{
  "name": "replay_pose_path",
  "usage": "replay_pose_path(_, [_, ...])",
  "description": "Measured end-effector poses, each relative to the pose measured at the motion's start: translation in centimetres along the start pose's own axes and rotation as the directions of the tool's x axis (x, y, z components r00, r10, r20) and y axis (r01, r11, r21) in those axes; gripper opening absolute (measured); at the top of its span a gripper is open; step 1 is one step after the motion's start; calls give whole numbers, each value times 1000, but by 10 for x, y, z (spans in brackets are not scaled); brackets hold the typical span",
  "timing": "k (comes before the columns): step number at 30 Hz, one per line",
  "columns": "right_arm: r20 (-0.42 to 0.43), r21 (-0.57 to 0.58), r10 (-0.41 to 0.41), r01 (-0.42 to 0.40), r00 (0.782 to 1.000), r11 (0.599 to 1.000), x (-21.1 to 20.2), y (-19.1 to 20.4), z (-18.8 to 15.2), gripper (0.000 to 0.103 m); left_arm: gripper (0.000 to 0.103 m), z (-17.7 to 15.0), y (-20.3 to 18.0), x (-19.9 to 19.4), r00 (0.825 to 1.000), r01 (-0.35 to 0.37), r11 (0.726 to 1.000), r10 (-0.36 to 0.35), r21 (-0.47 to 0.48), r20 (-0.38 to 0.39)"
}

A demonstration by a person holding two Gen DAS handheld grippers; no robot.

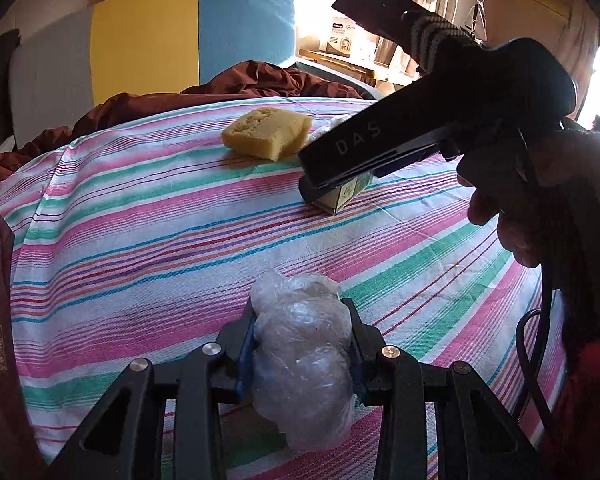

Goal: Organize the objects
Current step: 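Grasp the wrapped cotton ball with the left gripper while the right grasps the green box, then lower the cotton ball into the gold tray and open the left gripper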

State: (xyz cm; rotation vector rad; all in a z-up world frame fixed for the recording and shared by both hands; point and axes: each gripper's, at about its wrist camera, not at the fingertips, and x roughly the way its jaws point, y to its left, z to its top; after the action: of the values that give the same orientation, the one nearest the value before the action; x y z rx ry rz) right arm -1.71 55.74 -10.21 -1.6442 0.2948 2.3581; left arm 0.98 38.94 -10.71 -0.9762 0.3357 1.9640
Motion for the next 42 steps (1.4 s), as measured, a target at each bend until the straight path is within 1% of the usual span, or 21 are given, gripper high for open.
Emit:
replay_pose_path(3, [-19,18,-35,35,999,999,-7,2,-12,77,39,1,1,1,1000,1,1000,-1,-1,1])
replay_pose_path(6, [-18,107,-6,8,1000,994,-15,-5,-30,77,39,2,1,1,1000,4,1000,-4,-3,2])
replay_pose_path(7, [-24,125,-9,12,1000,992,-15,-6,-36,77,39,2,2,2,1000,4,1000,-4,-3,1])
replay_pose_path(9, [-46,131,-46,52,998,990,-10,-7,-41,77,39,3,1,2,1000,1,1000,-1,-1,1])
replay_pose_path(11, [-53,124,-54,60,997,990,-6,-7,-40,77,39,3,1,2,1000,1,1000,-1,-1,0])
replay_pose_path(15, [-53,133,-37,44,998,990,-2,-12,-38,77,39,1,-1,1,1000,-7,1000,7,5,1])
replay_pose_path(21, [-48,117,-34,40,998,992,4,-14,-35,77,39,-2,-4,-2,1000,-18,1000,18,14,0])
replay_pose_path(25, [-45,104,-35,39,998,994,7,-15,-32,77,37,0,-7,-3,999,-33,999,33,29,-15])
replay_pose_path(28, [-41,113,-20,24,999,993,8,-17,-32,78,36,0,-9,-6,998,-51,998,52,41,-32])
replay_pose_path(31, [-39,119,-6,11,999,993,14,-22,-27,83,36,-1,-9,-14,997,-62,998,63,23,-53])
replay_pose_path(33, [-38,118,-6,10,999,993,14,-22,-29,83,36,-1,-8,-22,997,-54,999,54,3,-55])
replay_pose_path(38, [-33,101,-19,22,999,995,15,-15,-32,84,36,0,-8,-57,998,-56,998,56,3,8])
replay_pose_path(42, [-27,99,-21,24,999,995,13,-14,-35,84,36,3,9,-92,996,-72,996,74,-50,56])
